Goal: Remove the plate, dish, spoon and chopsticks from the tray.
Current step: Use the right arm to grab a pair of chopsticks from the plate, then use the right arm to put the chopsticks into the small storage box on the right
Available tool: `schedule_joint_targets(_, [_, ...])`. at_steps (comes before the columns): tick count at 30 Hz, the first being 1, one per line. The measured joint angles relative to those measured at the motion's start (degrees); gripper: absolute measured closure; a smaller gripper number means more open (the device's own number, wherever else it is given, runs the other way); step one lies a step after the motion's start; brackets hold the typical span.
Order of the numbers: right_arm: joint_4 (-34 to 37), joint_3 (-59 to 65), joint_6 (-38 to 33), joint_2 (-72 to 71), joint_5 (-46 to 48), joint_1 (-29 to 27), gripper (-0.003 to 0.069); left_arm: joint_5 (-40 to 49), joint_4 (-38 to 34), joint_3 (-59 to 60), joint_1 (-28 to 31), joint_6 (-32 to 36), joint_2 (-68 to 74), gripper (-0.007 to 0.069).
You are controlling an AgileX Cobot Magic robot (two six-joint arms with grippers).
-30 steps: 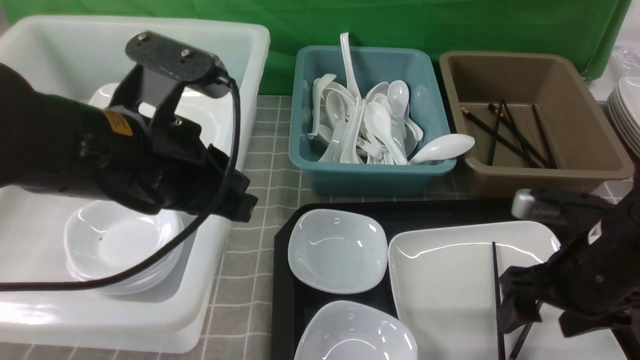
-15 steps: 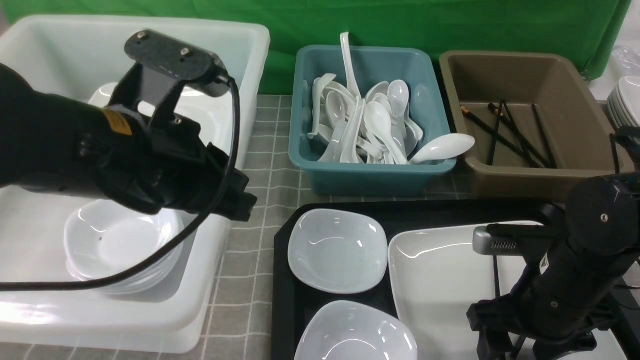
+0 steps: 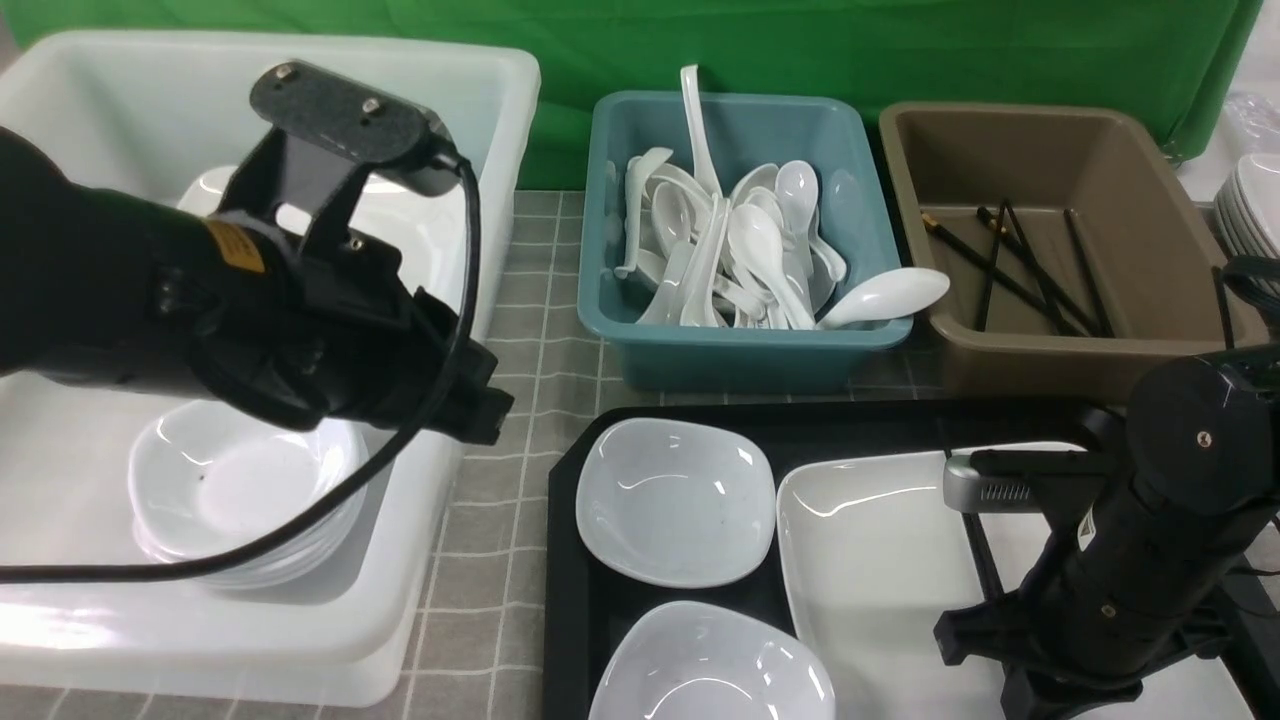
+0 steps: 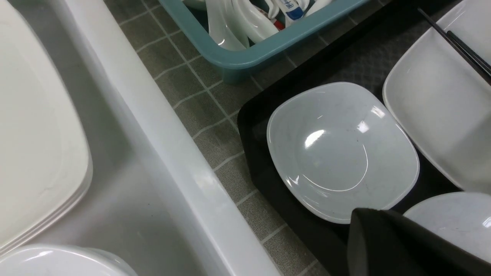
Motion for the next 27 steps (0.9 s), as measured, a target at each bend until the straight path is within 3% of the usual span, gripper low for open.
schedule_joint_targets(19, [0.0, -1.9, -3.0, -13.5, 8.0, 0.0, 0.0577, -1.1, -1.8, 0.0, 0.0, 0.9, 0.0, 0.0624])
schedule_joint_targets(22, [0.2, -6.0, -3.5, -14.5, 8.5, -1.2, 0.0577, -6.2, -9.5, 0.0, -0.8, 9.1, 0.0, 0.0624])
schedule_joint_targets(23, [0.2, -6.0, -3.5, -14.5, 8.5, -1.2, 0.0577, -6.2, -9.5, 0.0, -0.8, 9.1, 0.0, 0.0624])
schedule_joint_targets(24, [0.3, -8.9, -4.3, -14.5, 8.5, -2.8, 0.0577, -10.3, -14.5, 0.0, -2.2, 16.0, 0.0, 0.0624])
schedule_joint_targets(27, [0.3, -13.3, -5.1, -14.2, 8.6, -6.1, 0.0577, -15.9, -19.8, -0.2, -4.9, 22.8, 0.2, 0.0624])
